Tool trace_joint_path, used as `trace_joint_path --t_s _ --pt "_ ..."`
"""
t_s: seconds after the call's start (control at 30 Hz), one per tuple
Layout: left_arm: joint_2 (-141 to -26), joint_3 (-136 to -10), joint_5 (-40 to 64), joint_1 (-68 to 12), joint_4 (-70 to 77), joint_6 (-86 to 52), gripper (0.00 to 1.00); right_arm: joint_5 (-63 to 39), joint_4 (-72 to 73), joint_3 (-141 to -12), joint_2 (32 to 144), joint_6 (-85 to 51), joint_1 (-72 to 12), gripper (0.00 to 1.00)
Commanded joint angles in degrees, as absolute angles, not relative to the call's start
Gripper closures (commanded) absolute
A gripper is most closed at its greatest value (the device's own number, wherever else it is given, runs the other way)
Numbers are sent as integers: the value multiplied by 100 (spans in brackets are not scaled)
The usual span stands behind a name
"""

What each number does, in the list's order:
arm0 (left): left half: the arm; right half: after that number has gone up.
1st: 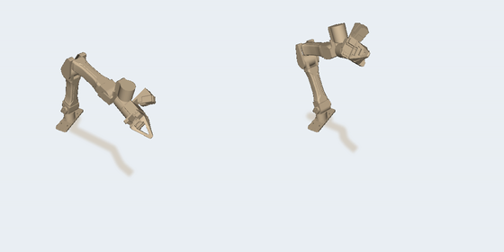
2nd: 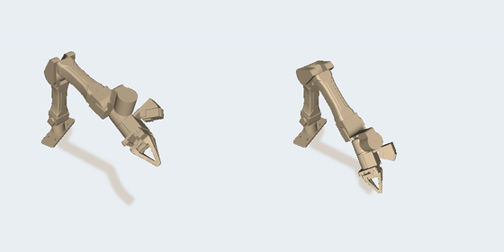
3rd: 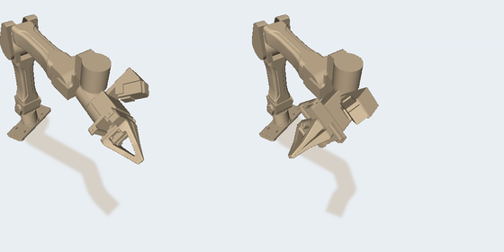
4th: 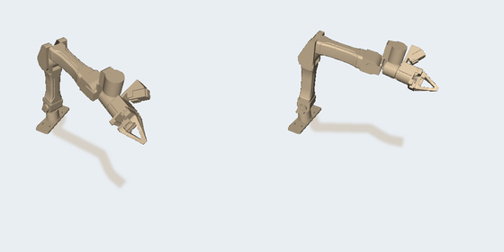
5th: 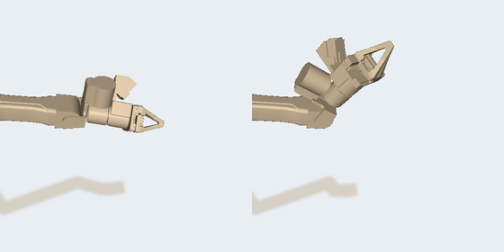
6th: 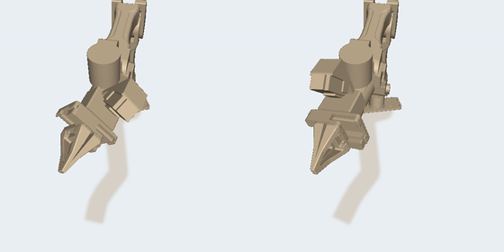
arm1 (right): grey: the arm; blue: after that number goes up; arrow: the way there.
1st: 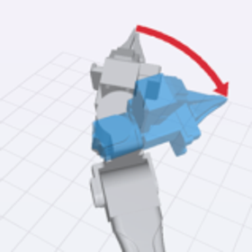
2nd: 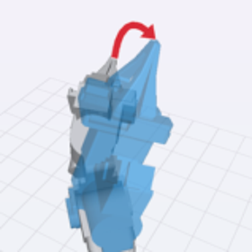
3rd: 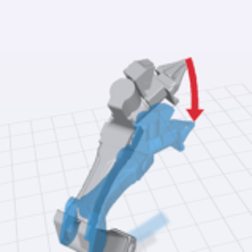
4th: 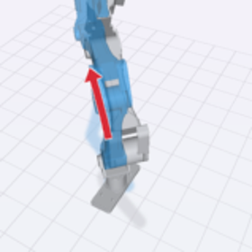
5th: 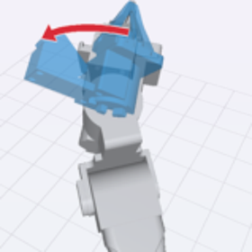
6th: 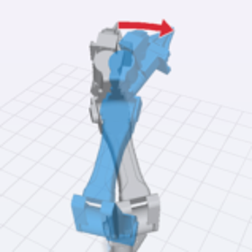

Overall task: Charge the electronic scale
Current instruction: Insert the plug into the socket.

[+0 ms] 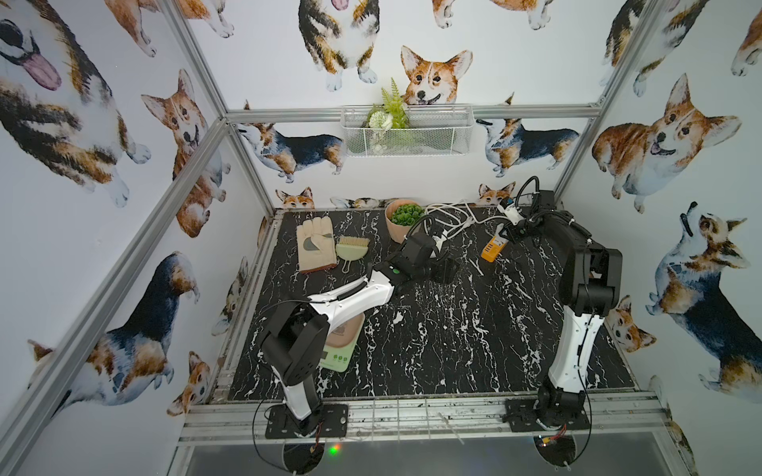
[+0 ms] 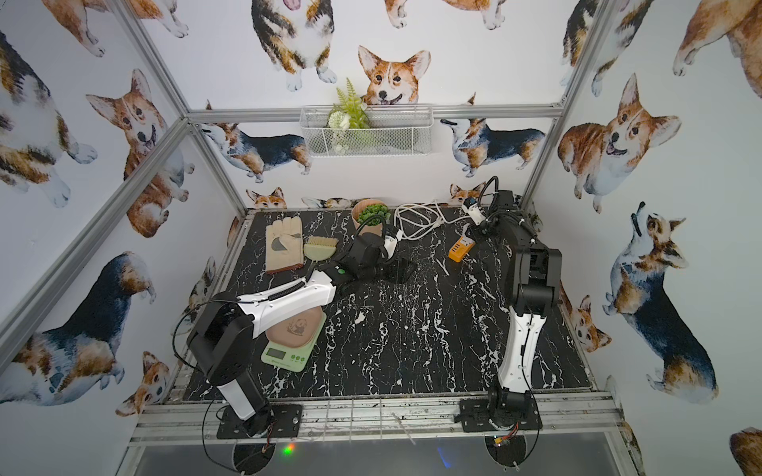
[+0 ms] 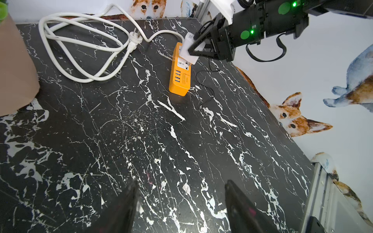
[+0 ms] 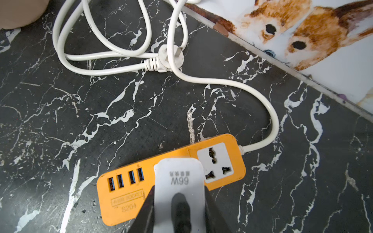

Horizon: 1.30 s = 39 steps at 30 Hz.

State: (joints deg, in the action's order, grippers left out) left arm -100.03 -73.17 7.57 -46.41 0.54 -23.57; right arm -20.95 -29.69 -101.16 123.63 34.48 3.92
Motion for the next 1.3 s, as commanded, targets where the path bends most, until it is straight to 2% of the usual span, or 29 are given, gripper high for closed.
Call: trace_joint_path --t_s 0.0,0.3,0.83,1.27 --pt "-9923 -7288 827 -4644 134 -2321 30 -2382 -2875 -10007 12318 3684 458 100" --pt "-9867 -7223 824 -4645 97 -2311 30 -2722 -2768 -9871 12235 3666 440 100" --pt "-9868 -7276 1030 -4641 121 -2408 30 -2490 -2681 -9976 12380 3792 518 100" --pt "-9946 -7315 1139 -4642 123 -2504 30 -2979 -2737 -9941 12467 3954 502 100"
